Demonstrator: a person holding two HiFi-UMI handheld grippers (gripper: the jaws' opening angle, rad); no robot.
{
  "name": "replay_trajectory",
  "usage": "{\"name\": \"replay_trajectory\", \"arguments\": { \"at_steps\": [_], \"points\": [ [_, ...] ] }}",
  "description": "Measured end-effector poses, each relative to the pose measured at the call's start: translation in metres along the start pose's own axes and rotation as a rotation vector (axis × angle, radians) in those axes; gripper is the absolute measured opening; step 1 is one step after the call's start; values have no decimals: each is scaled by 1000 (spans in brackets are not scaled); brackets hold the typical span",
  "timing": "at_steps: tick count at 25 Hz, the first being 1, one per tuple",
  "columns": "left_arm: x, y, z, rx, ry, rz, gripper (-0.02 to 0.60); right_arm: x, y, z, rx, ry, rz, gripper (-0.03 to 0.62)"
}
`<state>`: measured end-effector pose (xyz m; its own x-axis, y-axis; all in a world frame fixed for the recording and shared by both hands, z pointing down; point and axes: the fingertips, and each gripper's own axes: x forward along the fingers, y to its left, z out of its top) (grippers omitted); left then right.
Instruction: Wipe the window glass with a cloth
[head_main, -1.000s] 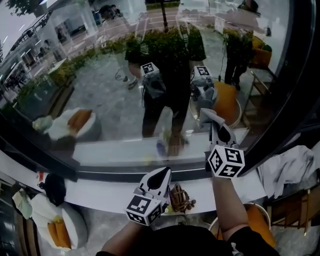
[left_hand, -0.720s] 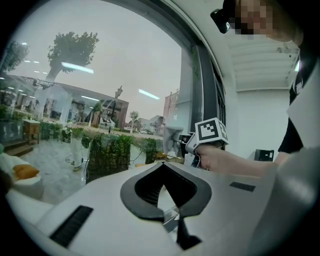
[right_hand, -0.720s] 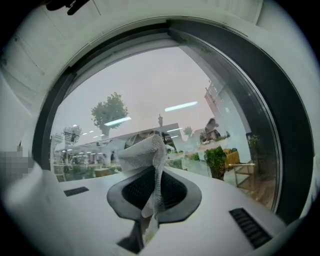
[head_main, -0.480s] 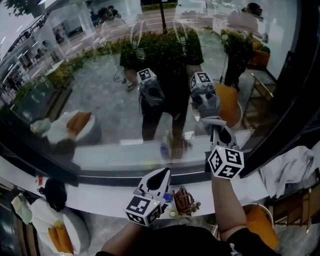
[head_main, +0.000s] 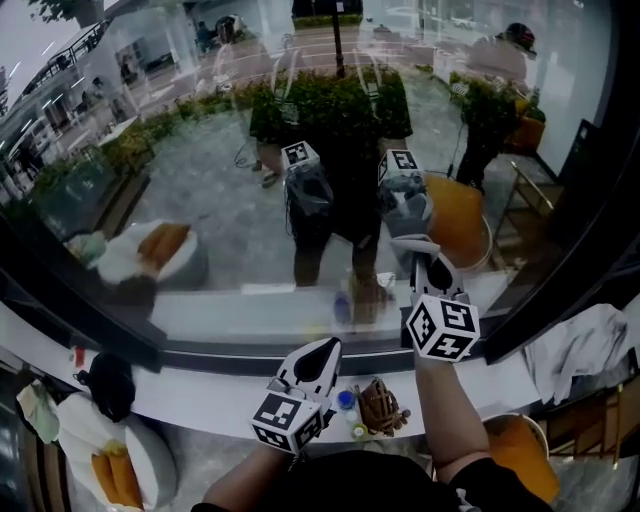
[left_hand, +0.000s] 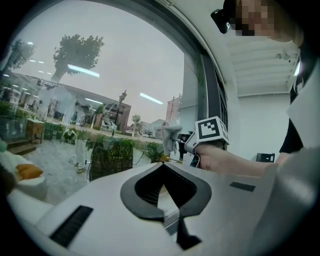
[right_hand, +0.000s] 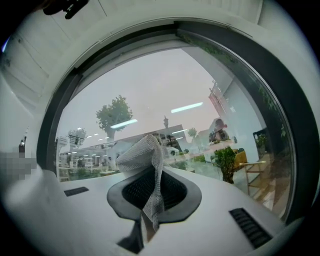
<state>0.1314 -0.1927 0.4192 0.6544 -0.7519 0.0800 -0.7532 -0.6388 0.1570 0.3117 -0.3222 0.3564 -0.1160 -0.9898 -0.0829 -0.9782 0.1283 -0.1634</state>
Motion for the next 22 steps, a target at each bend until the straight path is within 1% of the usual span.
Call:
{"name": "replay_trajectory", "arguments": {
  "at_steps": [2, 5, 7, 15, 22],
  "points": [
    [-11, 12, 4, 0, -12, 15, 8, 3, 18, -1, -1, -2, 14, 41],
    [-41, 54, 8, -6, -28, 32, 8, 14, 72, -10, -3, -4, 35, 41],
    [-56, 74, 11, -11, -38, 42, 8, 20, 102, -15, -6, -3, 50, 41],
    [-104, 124, 4, -37, -61, 92, 8, 29, 188, -36, -19, 11, 120, 41],
    [-130, 165, 8, -66, -78, 144, 8, 49, 255, -48, -18, 34, 191, 41]
  ]
}}
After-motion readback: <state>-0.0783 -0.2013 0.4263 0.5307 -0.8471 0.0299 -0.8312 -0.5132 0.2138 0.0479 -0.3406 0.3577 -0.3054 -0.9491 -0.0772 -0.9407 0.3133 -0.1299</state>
